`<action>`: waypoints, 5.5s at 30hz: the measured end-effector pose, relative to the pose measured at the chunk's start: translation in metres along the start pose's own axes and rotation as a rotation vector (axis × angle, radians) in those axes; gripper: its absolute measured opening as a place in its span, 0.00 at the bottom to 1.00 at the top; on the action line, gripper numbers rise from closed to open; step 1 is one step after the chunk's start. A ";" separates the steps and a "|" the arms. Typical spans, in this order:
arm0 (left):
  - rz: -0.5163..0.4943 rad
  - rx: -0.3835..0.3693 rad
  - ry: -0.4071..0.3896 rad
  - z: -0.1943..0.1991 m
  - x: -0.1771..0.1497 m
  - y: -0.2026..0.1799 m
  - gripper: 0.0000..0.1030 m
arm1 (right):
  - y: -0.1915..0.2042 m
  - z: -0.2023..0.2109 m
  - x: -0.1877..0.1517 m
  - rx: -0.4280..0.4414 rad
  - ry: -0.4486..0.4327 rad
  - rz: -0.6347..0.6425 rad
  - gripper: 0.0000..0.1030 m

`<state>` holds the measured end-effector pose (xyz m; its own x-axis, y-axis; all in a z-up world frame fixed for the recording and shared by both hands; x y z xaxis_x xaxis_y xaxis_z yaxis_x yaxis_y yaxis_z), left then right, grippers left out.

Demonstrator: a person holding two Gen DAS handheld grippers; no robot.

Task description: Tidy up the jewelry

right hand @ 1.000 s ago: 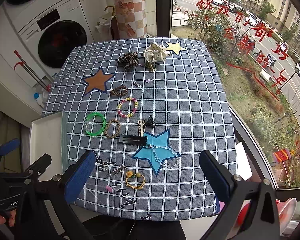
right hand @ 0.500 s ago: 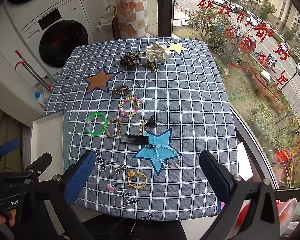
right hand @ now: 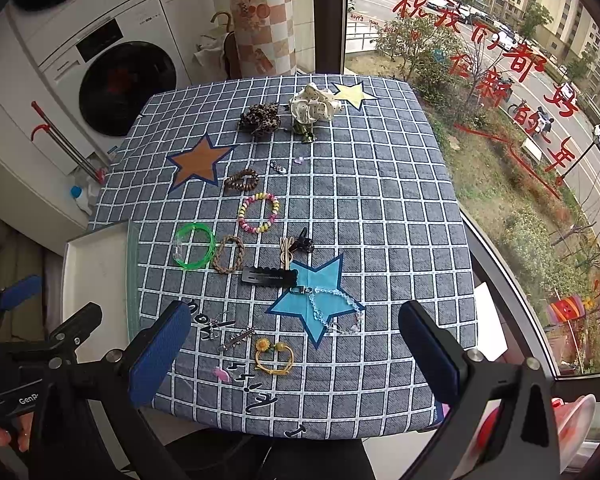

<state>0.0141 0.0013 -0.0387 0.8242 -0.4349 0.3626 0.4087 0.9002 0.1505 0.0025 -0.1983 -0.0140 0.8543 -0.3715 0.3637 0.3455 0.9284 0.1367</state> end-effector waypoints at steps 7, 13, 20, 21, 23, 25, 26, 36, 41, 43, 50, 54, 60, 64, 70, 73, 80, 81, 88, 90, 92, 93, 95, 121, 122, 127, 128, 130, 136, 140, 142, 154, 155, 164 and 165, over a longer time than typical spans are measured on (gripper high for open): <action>-0.001 0.001 0.000 0.000 0.000 -0.001 1.00 | 0.000 0.001 -0.001 0.001 0.002 -0.002 1.00; -0.003 0.002 0.005 0.000 -0.001 -0.002 1.00 | -0.001 0.002 -0.001 0.002 0.001 -0.004 1.00; -0.012 0.002 0.008 -0.001 0.000 -0.001 1.00 | -0.001 0.002 -0.001 0.003 0.001 -0.005 1.00; -0.012 0.002 0.008 -0.001 0.000 -0.001 1.00 | -0.002 0.002 -0.001 0.002 0.000 -0.004 1.00; -0.011 0.002 0.008 -0.001 0.000 -0.001 1.00 | -0.002 0.002 -0.001 0.002 0.001 -0.004 1.00; -0.012 0.002 0.008 -0.001 0.000 -0.001 1.00 | -0.001 0.002 -0.001 0.002 0.000 -0.004 1.00; -0.012 0.002 0.008 -0.001 0.000 -0.001 1.00 | -0.001 0.002 -0.001 0.002 0.001 -0.004 1.00; -0.012 0.002 0.008 -0.001 0.000 -0.001 1.00 | -0.001 0.002 -0.001 0.002 0.001 -0.005 1.00; -0.013 0.002 0.007 -0.001 0.000 -0.001 1.00 | -0.001 0.001 -0.001 0.003 0.001 -0.005 1.00; -0.012 0.002 0.008 -0.001 0.000 -0.001 1.00 | -0.001 0.001 -0.001 0.003 0.001 -0.006 1.00; -0.015 0.001 0.010 -0.003 -0.002 -0.002 1.00 | -0.002 0.001 -0.001 0.004 0.004 -0.008 1.00; -0.018 0.001 0.013 -0.005 -0.006 -0.004 1.00 | -0.003 0.000 -0.002 0.003 0.005 -0.010 1.00; -0.025 0.000 0.023 -0.008 -0.004 -0.007 1.00 | -0.004 -0.002 -0.001 0.003 0.010 -0.013 1.00; -0.026 0.008 0.038 -0.013 -0.002 -0.006 1.00 | -0.005 -0.007 0.000 -0.001 0.021 -0.013 1.00; -0.013 0.008 0.078 -0.040 0.002 0.001 1.00 | -0.020 -0.030 0.001 0.014 0.095 -0.083 1.00; 0.016 -0.039 0.097 -0.062 0.007 0.004 1.00 | -0.031 -0.051 0.000 -0.015 0.147 -0.116 1.00; 0.078 -0.031 0.142 -0.128 0.026 0.009 1.00 | -0.055 -0.098 0.006 -0.013 0.181 -0.152 1.00; 0.087 -0.036 0.151 -0.139 0.029 0.009 1.00 | -0.057 -0.106 0.008 0.001 0.186 -0.149 1.00; 0.107 -0.038 0.163 -0.193 0.040 0.011 1.00 | -0.058 -0.161 0.021 -0.007 0.248 -0.114 1.00; 0.107 -0.031 0.160 -0.202 0.042 0.011 0.98 | -0.056 -0.176 0.025 0.003 0.257 -0.128 1.00; 0.116 -0.036 0.172 -0.213 0.043 0.012 0.96 | -0.053 -0.191 0.029 0.022 0.267 -0.139 1.00; 0.121 -0.040 0.169 -0.216 0.043 0.012 0.96 | -0.051 -0.198 0.030 0.020 0.271 -0.139 1.00; 0.120 -0.033 0.157 -0.221 0.045 0.012 0.96 | -0.045 -0.209 0.034 0.035 0.268 -0.135 0.98; 0.141 -0.104 0.082 -0.226 0.044 -0.001 0.16 | -0.021 -0.232 0.044 0.084 0.191 -0.079 0.22; 0.145 -0.107 0.072 -0.219 0.043 0.001 0.16 | -0.022 -0.227 0.044 0.095 0.189 -0.078 0.22; 0.175 -0.116 0.016 -0.192 0.048 0.009 0.16 | -0.013 -0.208 0.047 0.144 0.179 -0.065 0.22; 0.181 -0.117 0.003 -0.187 0.049 0.015 0.16 | -0.009 -0.204 0.048 0.153 0.176 -0.060 0.22; 0.196 -0.113 -0.016 -0.175 0.046 0.023 0.16 | 0.001 -0.196 0.048 0.174 0.172 -0.045 0.22; 0.280 -0.071 -0.041 -0.147 0.019 0.065 0.16 | 0.053 -0.175 0.042 0.262 0.182 0.028 0.22; 0.340 -0.002 -0.029 -0.136 -0.013 0.102 0.16 | 0.104 -0.165 0.028 0.332 0.196 0.100 0.22; 0.379 0.029 -0.016 -0.133 -0.029 0.123 0.16 | 0.130 -0.163 0.020 0.361 0.209 0.142 0.22; 0.530 0.123 0.084 -0.168 -0.103 0.209 0.16 | 0.268 -0.187 -0.041 0.456 0.319 0.338 0.22; 0.534 0.120 0.088 -0.173 -0.105 0.212 0.16 | 0.276 -0.193 -0.044 0.450 0.324 0.351 0.22; 0.503 0.133 0.125 -0.203 -0.109 0.217 0.16 | 0.307 -0.234 -0.060 0.373 0.362 0.396 0.22; 0.502 0.130 0.128 -0.204 -0.109 0.217 0.16 | 0.308 -0.237 -0.061 0.363 0.366 0.399 0.22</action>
<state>0.0930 0.2394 -0.2336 0.9504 0.0579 0.3056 -0.0934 0.9903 0.1029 0.1486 0.1085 -0.2122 0.9891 0.0825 0.1222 -0.1235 0.9160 0.3817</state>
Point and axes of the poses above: each gripper's, at about its wrist camera, not at the fingertips, and z roughly against the way its jaws point, y to its left, x to its top, the point moved 4 cm from there along -z, roughly the way its jaws point, and after that the axes turned 15 degrees about -z, right-handed, at the moved point
